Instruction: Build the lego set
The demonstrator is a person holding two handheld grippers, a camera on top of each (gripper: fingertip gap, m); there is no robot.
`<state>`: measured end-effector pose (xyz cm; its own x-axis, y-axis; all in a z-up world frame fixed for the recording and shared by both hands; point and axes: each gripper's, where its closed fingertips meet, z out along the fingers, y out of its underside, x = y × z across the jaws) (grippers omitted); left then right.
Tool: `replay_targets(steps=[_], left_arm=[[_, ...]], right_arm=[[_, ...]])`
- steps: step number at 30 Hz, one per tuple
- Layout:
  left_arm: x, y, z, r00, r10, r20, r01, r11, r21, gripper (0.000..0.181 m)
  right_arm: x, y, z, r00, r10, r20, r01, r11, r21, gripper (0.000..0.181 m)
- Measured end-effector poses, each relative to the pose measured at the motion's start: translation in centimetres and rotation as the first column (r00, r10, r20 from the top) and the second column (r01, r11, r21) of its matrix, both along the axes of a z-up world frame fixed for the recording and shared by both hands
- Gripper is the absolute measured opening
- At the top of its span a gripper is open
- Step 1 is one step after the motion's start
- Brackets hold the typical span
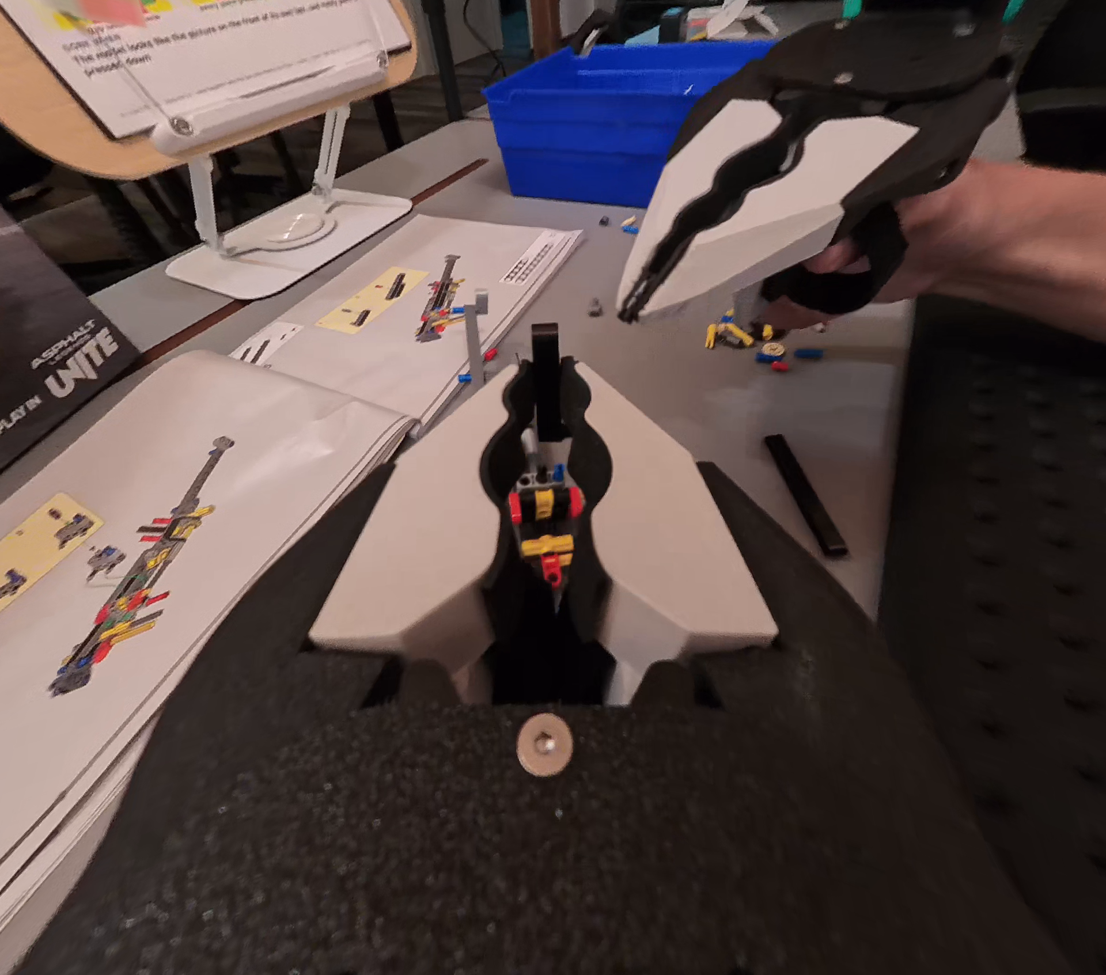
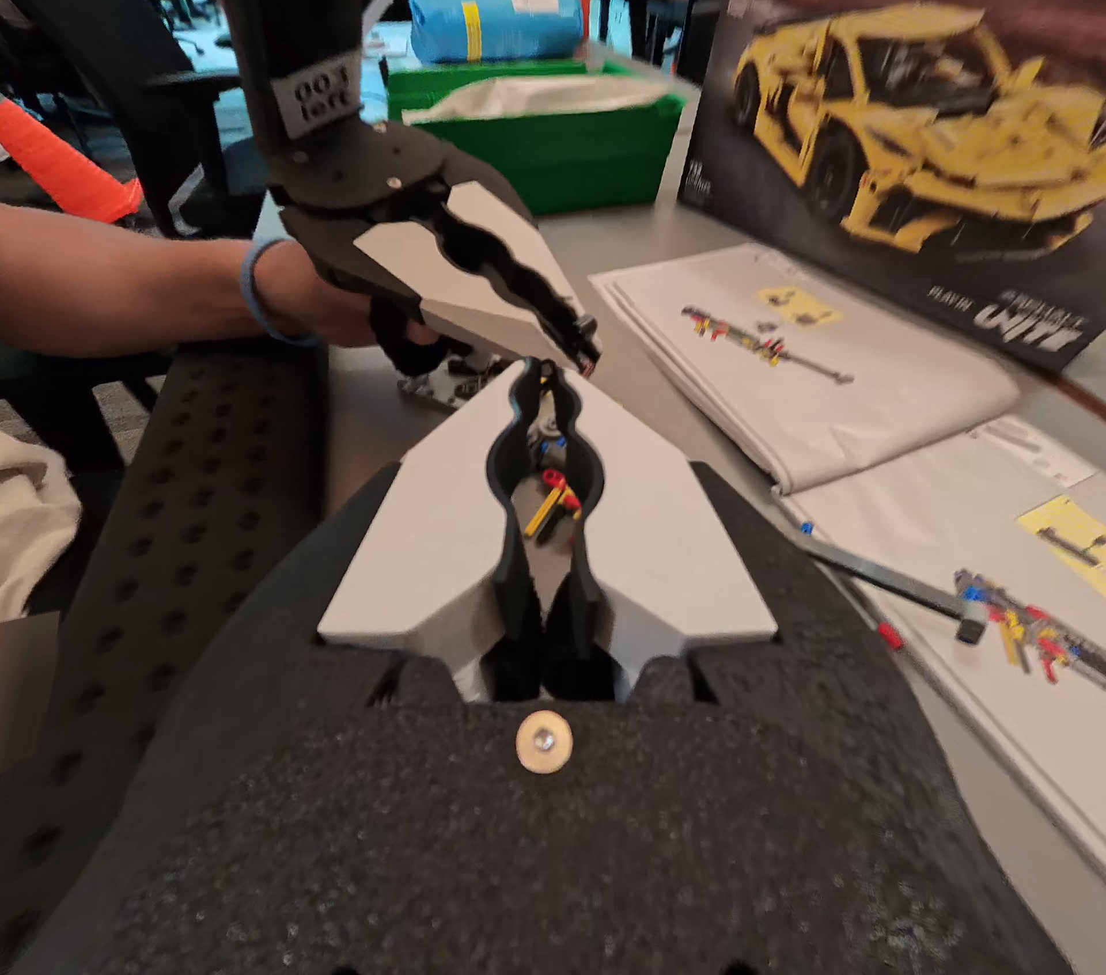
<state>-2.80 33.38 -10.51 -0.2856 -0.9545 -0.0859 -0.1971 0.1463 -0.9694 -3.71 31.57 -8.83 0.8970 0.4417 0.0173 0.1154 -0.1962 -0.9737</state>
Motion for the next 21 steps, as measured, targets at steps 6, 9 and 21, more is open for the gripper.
replay_targets(steps=[6,9,21], left_arm=[[-0.2,-0.4,1.1,0.999,-0.021,0.045,0.025,0.997,-0.071,0.006],[-0.3,-0.4,1.6,0.998,-0.024,0.06,0.03,0.995,-0.1,0.006],[-0.2,0.3,2.0,0.996,0.025,0.083,-0.018,0.996,-0.093,0.006]], right_arm=[[0.2,0.6,0.9,0.988,-0.095,0.123,0.086,0.993,0.082,0.003],[-0.1,1.3,1.4,0.978,-0.169,0.12,0.154,0.98,0.124,0.003],[-0.3,2.7,1.8,0.962,-0.268,0.046,0.258,0.952,0.167,0.003]])
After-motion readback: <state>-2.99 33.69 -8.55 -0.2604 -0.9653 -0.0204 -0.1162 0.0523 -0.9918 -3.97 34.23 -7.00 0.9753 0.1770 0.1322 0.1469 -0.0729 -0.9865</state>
